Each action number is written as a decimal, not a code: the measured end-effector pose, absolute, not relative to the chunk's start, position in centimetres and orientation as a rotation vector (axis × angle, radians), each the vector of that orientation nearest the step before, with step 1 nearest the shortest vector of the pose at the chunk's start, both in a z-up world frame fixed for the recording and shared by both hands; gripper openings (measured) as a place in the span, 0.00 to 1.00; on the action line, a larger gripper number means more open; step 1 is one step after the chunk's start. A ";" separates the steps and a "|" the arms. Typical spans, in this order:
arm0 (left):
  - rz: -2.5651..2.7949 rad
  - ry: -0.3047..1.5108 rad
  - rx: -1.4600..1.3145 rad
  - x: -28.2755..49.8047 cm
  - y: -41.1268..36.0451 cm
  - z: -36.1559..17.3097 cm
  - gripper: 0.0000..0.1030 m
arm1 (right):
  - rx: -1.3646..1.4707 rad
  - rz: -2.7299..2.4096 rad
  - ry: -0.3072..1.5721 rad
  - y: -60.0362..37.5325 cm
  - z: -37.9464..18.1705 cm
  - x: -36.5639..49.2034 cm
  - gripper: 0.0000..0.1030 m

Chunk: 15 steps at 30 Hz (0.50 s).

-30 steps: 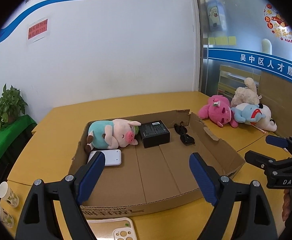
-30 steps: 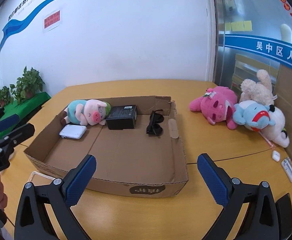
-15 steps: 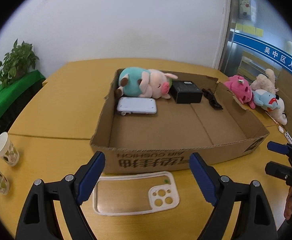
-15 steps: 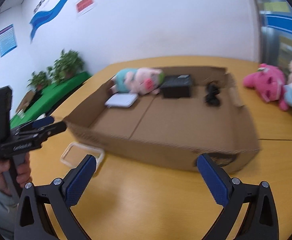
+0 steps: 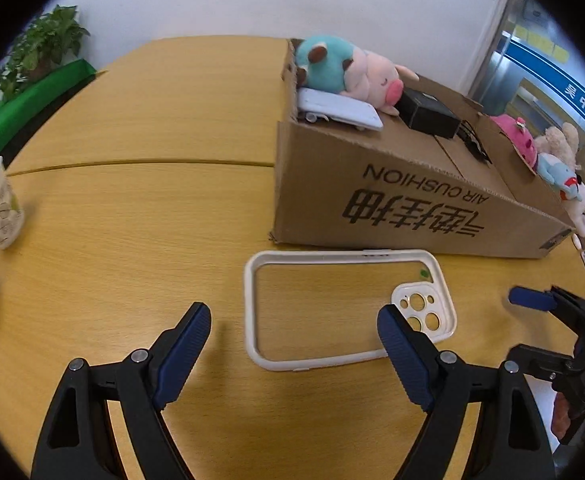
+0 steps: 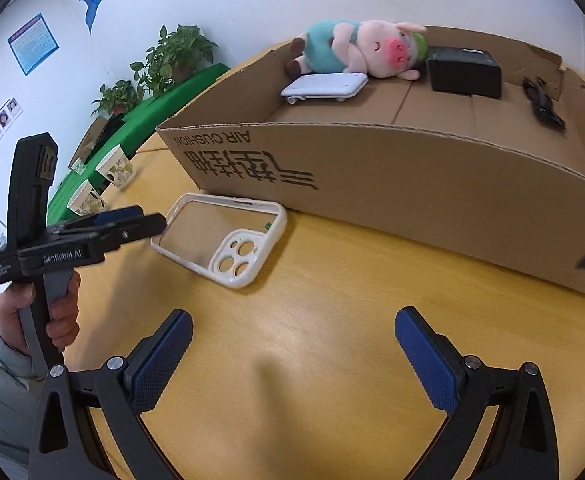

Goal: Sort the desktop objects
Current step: 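Grasp the white phone case rim with the right gripper and lift it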

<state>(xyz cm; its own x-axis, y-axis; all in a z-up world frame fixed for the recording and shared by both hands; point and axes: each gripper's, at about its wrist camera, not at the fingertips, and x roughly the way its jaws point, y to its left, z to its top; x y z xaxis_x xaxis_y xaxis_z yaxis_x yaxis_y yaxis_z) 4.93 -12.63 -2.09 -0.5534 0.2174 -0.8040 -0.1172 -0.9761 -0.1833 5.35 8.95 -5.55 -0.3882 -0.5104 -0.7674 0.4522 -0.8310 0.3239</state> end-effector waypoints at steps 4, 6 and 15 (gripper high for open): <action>2.584 -0.193 -1.405 3.6 -12.8 -3.0 0.75 | 1.227 -2.219 -0.065 6.7 -5.5 4.3 1.00; 2.594 -0.236 -1.400 3.1 -13.3 -3.2 0.63 | 1.211 -2.225 -0.063 5.6 -5.5 3.7 0.97; 2.658 -0.149 -1.449 4.2 -12.4 -3.3 0.18 | 1.222 -2.242 0.122 3.2 -6.7 3.0 0.40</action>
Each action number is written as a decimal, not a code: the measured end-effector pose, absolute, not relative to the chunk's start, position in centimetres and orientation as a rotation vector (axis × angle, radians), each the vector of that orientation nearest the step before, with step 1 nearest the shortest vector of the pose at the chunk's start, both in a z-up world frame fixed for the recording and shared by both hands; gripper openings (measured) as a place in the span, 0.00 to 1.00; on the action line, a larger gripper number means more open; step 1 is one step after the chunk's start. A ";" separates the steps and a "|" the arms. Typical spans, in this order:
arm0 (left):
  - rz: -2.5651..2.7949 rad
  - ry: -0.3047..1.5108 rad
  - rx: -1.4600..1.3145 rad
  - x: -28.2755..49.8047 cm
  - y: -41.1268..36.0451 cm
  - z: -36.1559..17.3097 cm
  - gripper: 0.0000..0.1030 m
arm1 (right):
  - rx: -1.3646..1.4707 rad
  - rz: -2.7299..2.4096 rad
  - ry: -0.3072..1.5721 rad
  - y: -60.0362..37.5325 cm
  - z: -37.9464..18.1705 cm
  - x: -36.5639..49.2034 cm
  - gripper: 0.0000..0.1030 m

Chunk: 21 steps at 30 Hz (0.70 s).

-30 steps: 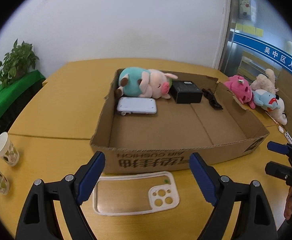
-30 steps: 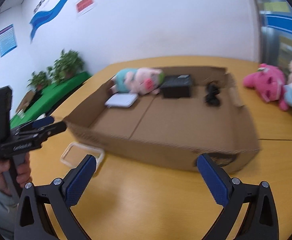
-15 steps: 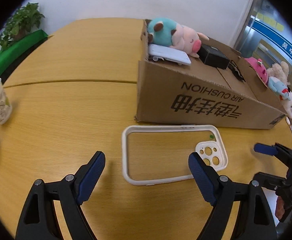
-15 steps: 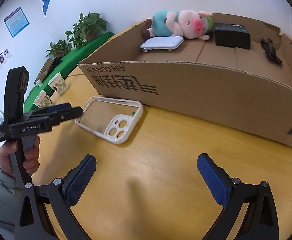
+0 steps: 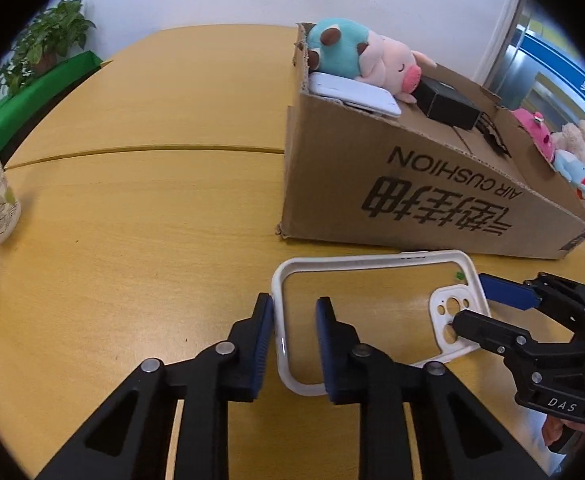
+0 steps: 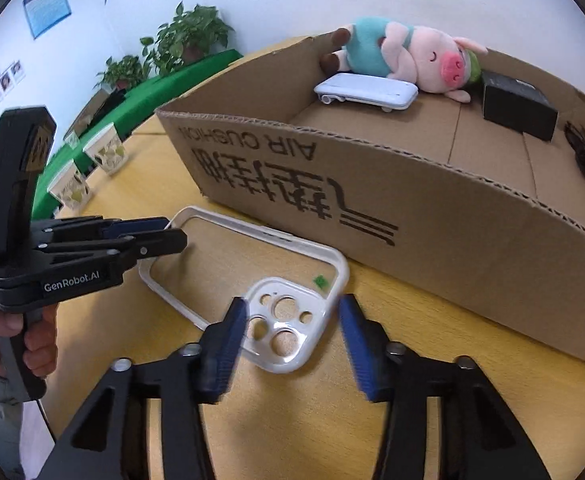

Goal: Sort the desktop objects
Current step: 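Grasp the white phone case rim with the right gripper and lift it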

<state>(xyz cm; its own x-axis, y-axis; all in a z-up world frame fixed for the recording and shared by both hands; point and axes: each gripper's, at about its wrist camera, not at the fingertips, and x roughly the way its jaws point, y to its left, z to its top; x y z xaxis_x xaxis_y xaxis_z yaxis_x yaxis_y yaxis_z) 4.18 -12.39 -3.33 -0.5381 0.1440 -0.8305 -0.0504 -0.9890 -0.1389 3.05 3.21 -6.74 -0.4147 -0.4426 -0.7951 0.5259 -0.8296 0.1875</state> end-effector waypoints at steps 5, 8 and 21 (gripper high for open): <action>2.702 -0.257 -1.443 5.2 -13.0 -3.5 0.09 | 1.207 -2.242 0.211 3.6 -6.8 3.4 0.25; 2.713 -0.298 -1.438 6.0 -13.3 -3.5 0.07 | 1.211 -2.223 0.224 3.8 -6.7 3.5 0.24; 2.929 -0.353 -1.297 12.3 -14.4 2.4 0.05 | 1.023 -2.133 0.134 4.3 -2.6 7.3 0.12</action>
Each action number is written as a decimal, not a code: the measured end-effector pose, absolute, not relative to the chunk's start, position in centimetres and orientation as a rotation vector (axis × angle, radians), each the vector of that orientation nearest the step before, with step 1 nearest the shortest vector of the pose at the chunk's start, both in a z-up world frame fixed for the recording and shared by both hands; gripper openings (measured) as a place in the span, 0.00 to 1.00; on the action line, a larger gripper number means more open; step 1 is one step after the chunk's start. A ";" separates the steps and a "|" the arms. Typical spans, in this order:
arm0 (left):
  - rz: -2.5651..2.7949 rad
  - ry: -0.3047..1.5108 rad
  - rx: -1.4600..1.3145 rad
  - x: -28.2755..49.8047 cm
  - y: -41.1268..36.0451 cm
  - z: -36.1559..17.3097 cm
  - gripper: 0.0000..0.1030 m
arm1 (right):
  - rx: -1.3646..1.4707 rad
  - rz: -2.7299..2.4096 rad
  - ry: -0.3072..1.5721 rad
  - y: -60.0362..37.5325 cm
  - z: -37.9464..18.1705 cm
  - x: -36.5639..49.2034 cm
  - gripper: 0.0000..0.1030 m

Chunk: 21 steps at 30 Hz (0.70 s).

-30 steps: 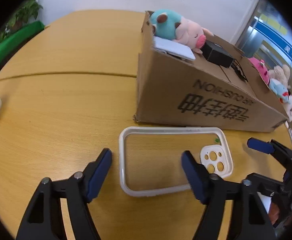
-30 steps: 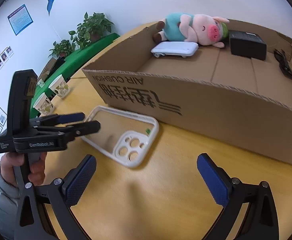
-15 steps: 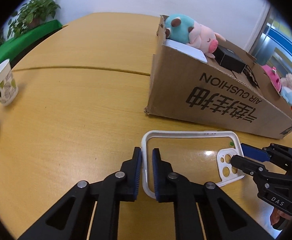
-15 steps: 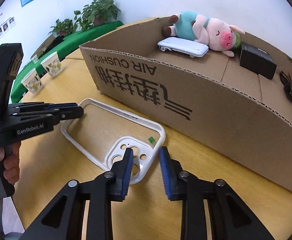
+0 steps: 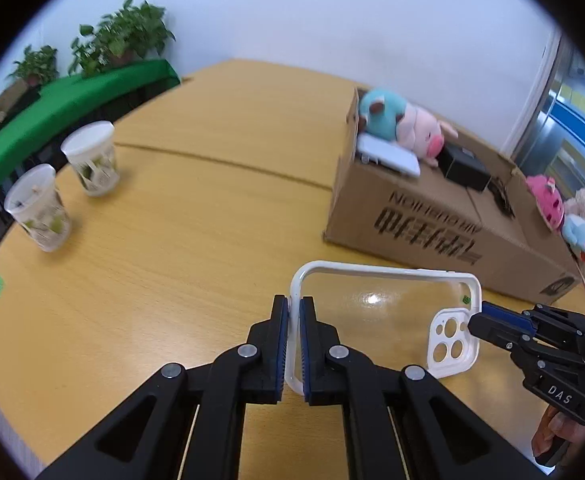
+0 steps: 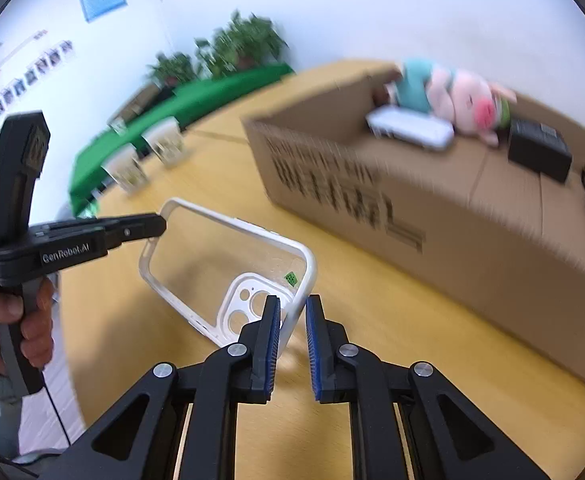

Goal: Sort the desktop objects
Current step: 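Grasp the white phone case rim with the right gripper and lift it, then carry the phone case over the cardboard box and lower it inside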

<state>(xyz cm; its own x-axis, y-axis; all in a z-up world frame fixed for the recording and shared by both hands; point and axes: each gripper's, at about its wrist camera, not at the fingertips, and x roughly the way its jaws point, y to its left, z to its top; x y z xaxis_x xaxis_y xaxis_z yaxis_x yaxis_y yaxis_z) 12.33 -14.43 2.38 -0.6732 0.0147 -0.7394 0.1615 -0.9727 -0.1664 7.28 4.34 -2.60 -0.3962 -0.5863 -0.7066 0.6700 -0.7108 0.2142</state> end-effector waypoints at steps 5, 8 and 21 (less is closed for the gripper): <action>-2.796 0.279 1.094 13.0 -13.5 6.9 0.05 | 0.861 -2.141 0.077 5.1 2.6 7.4 0.12; -2.815 0.236 1.017 12.6 -12.3 9.0 0.05 | 0.762 -2.157 0.074 5.8 5.8 7.3 0.12; -2.843 0.233 0.860 11.1 -9.3 12.5 0.05 | 0.647 -2.220 0.028 8.5 10.8 4.5 0.12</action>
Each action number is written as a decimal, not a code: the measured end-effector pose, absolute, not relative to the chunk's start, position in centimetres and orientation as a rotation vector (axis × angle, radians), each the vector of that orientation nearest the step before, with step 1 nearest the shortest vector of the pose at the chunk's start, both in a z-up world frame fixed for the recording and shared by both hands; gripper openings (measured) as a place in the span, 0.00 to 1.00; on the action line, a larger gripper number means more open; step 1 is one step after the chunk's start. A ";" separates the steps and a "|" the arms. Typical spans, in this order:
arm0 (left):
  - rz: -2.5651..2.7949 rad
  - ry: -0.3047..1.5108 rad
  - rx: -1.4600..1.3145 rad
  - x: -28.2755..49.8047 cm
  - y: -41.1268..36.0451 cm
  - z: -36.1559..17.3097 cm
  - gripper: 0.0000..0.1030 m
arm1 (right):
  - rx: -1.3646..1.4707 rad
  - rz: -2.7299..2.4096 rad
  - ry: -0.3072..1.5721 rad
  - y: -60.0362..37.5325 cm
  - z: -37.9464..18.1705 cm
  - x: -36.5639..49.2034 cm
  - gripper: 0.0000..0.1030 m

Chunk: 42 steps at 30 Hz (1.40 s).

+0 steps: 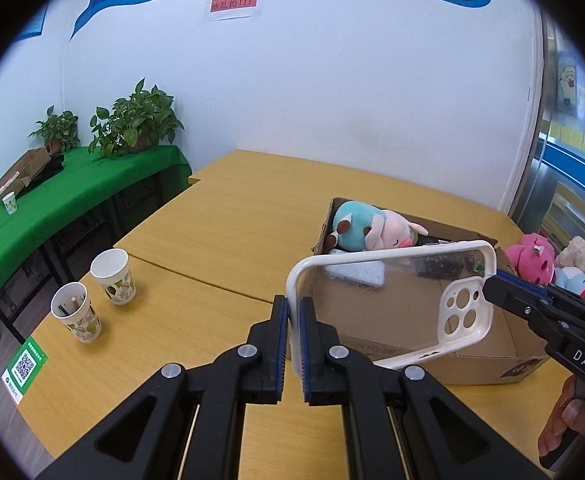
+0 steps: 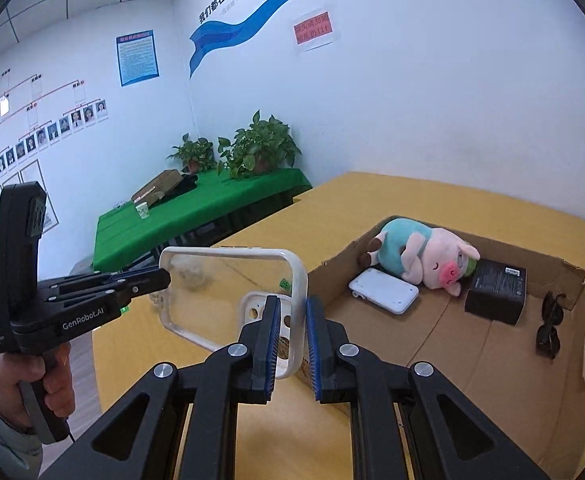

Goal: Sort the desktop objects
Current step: 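Carry the phone case over the cardboard box and lower it inside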

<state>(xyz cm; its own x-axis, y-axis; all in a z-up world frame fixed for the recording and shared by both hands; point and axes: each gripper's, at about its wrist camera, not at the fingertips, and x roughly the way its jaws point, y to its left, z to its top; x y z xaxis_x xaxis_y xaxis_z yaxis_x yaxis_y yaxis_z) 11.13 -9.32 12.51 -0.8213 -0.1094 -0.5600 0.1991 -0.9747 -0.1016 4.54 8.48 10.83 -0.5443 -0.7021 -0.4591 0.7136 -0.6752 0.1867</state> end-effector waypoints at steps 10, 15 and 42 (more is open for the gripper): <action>-2.847 0.169 0.881 8.9 -6.9 13.1 0.05 | 0.664 -2.218 -0.027 10.9 10.4 2.6 0.12; -2.843 0.147 0.921 7.2 -5.6 12.4 0.05 | 0.680 -2.228 -0.053 12.4 9.6 1.3 0.13; -2.848 0.129 1.035 0.8 -2.8 9.3 0.05 | 0.863 -2.175 -0.190 16.0 4.1 -4.2 0.15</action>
